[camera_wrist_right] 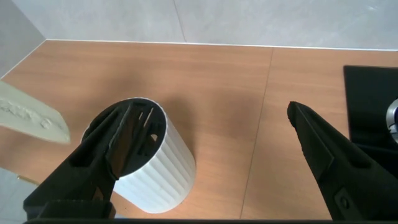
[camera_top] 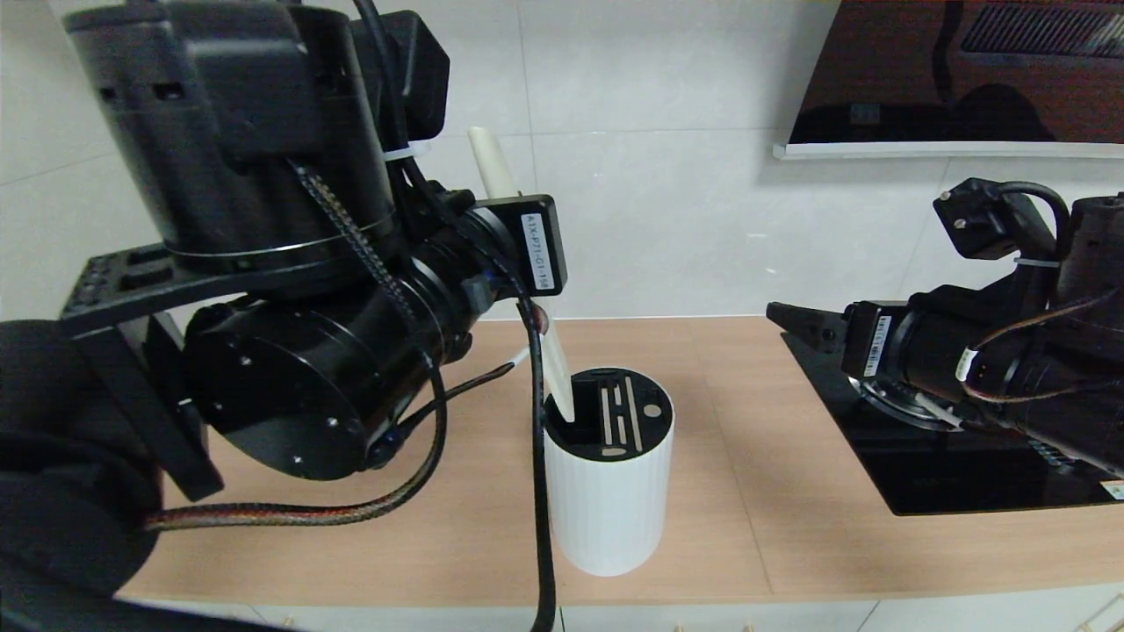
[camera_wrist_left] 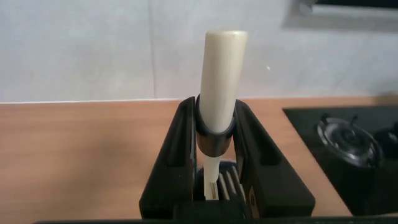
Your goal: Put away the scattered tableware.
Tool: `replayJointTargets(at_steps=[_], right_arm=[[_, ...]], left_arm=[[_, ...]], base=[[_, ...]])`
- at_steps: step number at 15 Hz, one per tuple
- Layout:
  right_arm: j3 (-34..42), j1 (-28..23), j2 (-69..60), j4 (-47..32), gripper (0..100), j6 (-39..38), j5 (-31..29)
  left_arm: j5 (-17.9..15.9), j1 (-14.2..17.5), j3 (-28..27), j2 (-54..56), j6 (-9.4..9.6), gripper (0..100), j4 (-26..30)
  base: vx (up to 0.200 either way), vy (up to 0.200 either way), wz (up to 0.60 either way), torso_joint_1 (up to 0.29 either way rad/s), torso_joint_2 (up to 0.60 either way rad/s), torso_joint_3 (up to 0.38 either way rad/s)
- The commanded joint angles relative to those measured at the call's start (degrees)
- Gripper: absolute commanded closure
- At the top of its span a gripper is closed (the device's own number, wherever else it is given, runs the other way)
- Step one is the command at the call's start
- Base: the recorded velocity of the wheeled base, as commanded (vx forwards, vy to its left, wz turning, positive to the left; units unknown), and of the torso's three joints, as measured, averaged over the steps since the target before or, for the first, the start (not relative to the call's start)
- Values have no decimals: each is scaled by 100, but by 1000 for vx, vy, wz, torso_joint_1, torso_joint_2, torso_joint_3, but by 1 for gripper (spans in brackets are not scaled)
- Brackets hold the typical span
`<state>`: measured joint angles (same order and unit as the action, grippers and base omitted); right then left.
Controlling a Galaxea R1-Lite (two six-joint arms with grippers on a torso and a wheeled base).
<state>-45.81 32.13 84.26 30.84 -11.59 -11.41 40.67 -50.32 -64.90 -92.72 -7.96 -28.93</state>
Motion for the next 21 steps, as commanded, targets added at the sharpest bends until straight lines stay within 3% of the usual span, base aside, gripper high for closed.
replayJointTargets(at_steps=[1, 3, 18, 21], right_arm=[[2, 3, 55, 1, 0, -1, -2], [2, 3, 55, 1, 0, -1, -2], [64, 3, 161, 27, 0, 8, -2], [64, 3, 161, 27, 0, 8, -2]], left_arm=[[90, -13, -5, -264, 5, 100, -324], [126, -13, 4, -387, 23, 100, -640], [152, -21, 127, -914, -4, 100, -684], [152, -21, 224, -1029, -83, 100, -684]], base=[[0, 0, 0, 0, 0, 0], [0, 0, 0, 0, 0, 0], [0, 0, 0, 0, 0, 0], [0, 0, 0, 0, 0, 0]])
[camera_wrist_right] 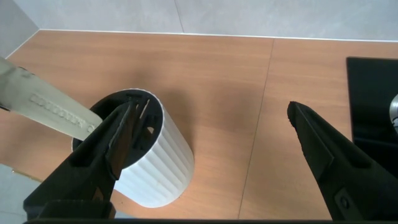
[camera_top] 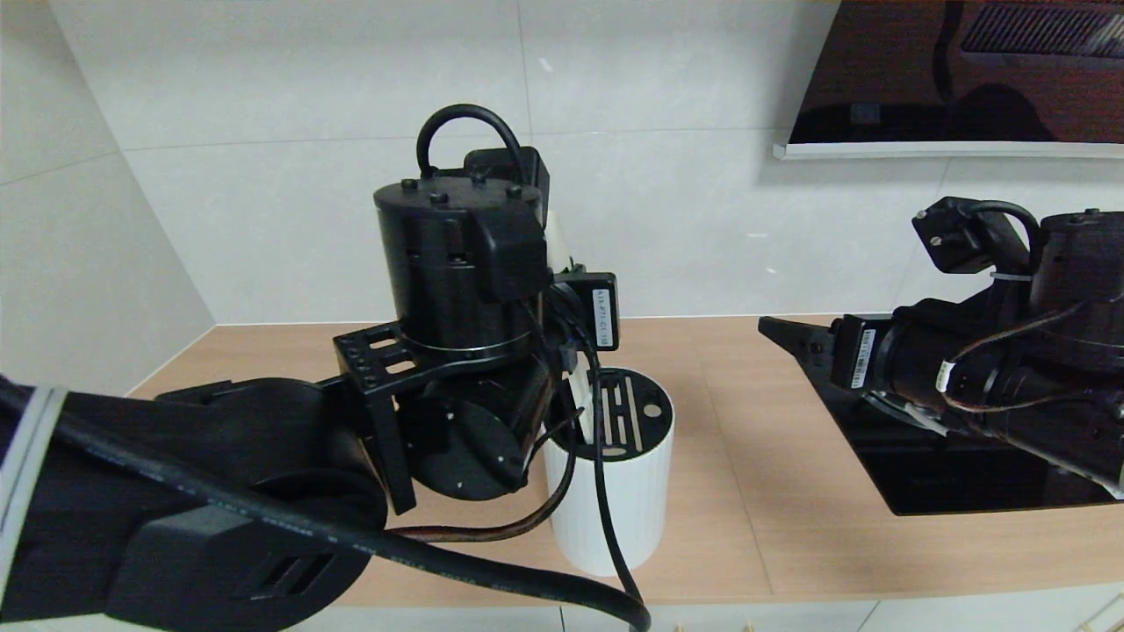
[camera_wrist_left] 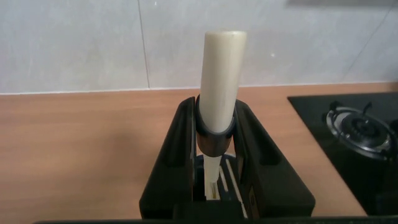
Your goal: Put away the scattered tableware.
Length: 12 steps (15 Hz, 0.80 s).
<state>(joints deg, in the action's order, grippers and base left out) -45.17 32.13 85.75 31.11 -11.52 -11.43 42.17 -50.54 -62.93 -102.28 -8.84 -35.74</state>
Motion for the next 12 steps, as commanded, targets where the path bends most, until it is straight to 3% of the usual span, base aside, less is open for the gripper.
replayJointTargets(at_steps=[1, 5, 12], right_arm=[[17, 3, 21, 0, 0, 1, 1], [25, 3, 47, 0, 0, 1, 1], [52, 3, 82, 9, 0, 71, 1]], left_arm=[[-7, 1, 35, -126, -65, 100, -20], [2, 1, 105, -178, -232, 100, -38], [11, 1, 290, -363, -259, 100, -91]], base=[[0, 0, 0, 0, 0, 0], [0, 0, 0, 0, 0, 0], [0, 0, 0, 0, 0, 0]])
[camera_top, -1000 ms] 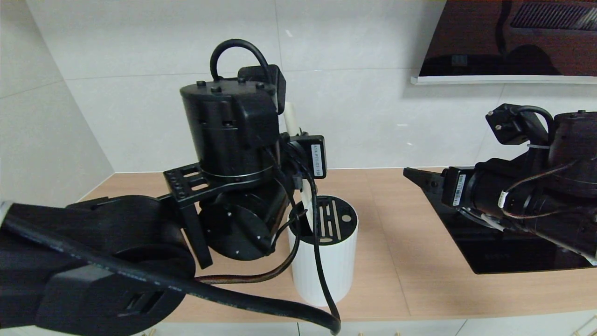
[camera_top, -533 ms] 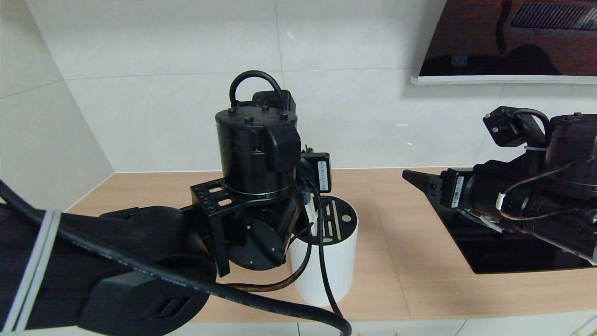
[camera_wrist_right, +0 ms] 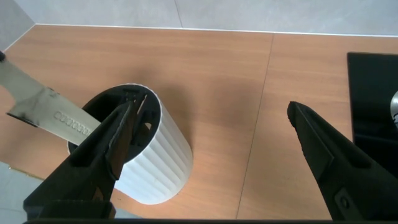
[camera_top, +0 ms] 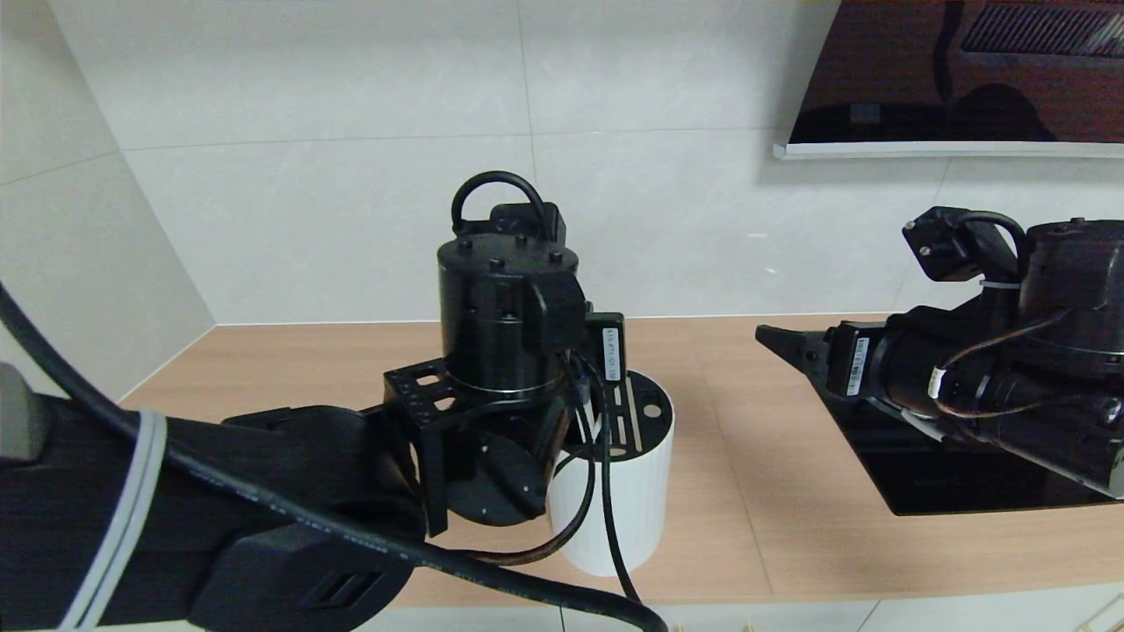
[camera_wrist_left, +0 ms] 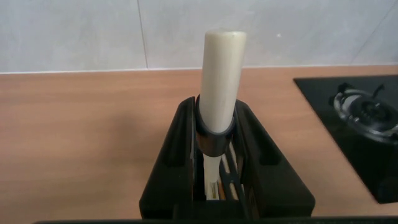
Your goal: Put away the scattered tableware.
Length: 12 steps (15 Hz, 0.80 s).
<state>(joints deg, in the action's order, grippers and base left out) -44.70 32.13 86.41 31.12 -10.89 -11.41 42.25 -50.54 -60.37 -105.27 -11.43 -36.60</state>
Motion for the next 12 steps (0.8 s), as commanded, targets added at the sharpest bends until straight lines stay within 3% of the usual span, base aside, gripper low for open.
replayJointTargets(at_steps=[1, 12], right_arm=[[14, 3, 17, 8, 0, 8, -2], [14, 21, 43, 8, 0, 8, -2]], left_arm=[[2, 1, 69, -126, 1, 100, -5], [2, 1, 385, -495, -69, 100, -260]], base=[[0, 0, 0, 0, 0, 0], [0, 0, 0, 0, 0, 0]])
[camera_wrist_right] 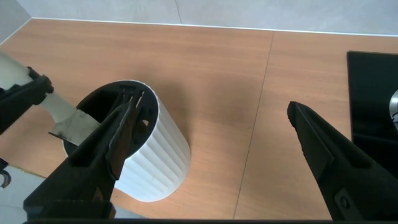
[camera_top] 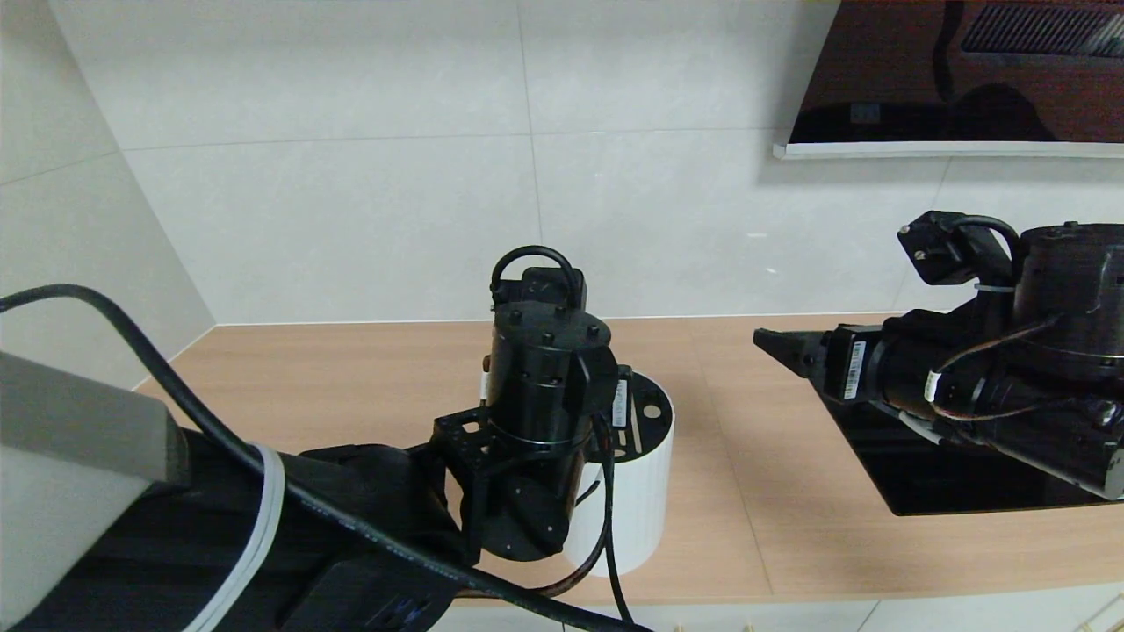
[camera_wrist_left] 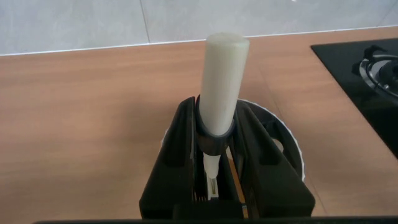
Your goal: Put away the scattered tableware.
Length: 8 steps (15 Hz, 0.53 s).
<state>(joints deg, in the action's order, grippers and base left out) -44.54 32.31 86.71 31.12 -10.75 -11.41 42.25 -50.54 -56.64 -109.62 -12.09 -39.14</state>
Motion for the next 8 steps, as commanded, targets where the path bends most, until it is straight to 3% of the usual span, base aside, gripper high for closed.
replayJointTargets(at_steps=[1, 8], right_arm=[[-2, 4, 12, 8, 0, -6, -2], [-2, 4, 21, -1, 0, 3, -2]], left_arm=[[2, 1, 12, -68, -4, 100, -6], [2, 1, 21, -165, -4, 100, -6]], base=[[0, 0, 0, 0, 0, 0], [0, 0, 0, 0, 0, 0]])
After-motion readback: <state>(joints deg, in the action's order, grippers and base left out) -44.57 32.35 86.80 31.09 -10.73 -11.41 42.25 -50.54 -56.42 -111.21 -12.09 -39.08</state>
